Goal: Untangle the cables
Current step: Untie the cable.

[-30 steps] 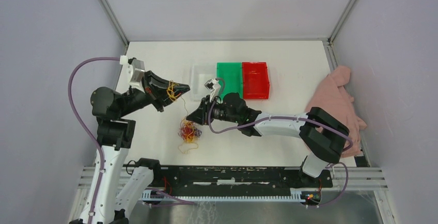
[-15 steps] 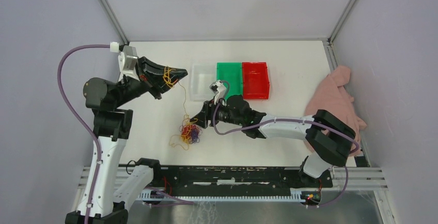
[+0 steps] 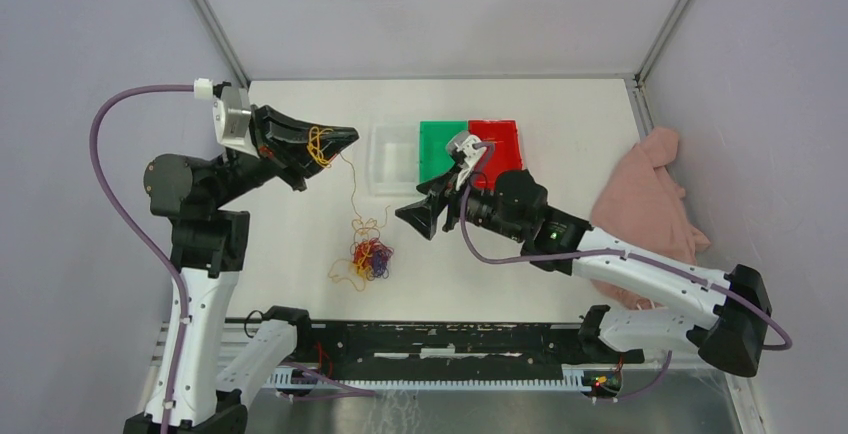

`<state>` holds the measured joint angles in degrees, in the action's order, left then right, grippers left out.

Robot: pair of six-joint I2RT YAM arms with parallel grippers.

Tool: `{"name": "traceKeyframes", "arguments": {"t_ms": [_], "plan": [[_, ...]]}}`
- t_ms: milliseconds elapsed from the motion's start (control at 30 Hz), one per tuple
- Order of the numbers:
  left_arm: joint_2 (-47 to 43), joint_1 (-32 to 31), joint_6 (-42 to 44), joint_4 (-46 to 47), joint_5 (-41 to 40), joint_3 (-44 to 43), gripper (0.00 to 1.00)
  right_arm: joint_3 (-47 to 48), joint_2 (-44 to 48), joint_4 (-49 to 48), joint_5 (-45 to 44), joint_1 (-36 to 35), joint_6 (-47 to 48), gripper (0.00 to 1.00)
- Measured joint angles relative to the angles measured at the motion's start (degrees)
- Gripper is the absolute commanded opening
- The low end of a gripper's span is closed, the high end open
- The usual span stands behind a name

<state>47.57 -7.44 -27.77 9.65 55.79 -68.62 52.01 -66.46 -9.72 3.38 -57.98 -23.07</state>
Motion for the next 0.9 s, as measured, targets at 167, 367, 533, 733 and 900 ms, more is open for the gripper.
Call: {"name": "traceKeyframes", "arguments": {"t_ms": [167,367,533,733,900], "plan": [[0.7,-0.1,0.0,-0.1,0.0,-0.2,0.03,6.1,-3.5,-2.8,6.1,-0.3,0.9,0.80],[2.2,-0.1,0.0,-0.2,0.0,-2.5,0.03,16.1,-14.8,-8.3,11.3,-1.3,-1.2,0.74],[3.2,-0.1,0.0,-0.4,0.0,-4.8,0.03,18.9,-21.7,-11.1,12.1,-2.0,-4.2,0.66],[5.0,-0.2,0.0,-0.4,-0.2,-10.4,0.03,17.5,-26.3,-13.9,11.3,-2.0,-8.7,0.61],[8.4,-0.2,-0.1,-0.2,-0.4,-18.5,0.03,14.7,-27.7,-17.0,10.8,-2.0,-11.8,0.59]]}}
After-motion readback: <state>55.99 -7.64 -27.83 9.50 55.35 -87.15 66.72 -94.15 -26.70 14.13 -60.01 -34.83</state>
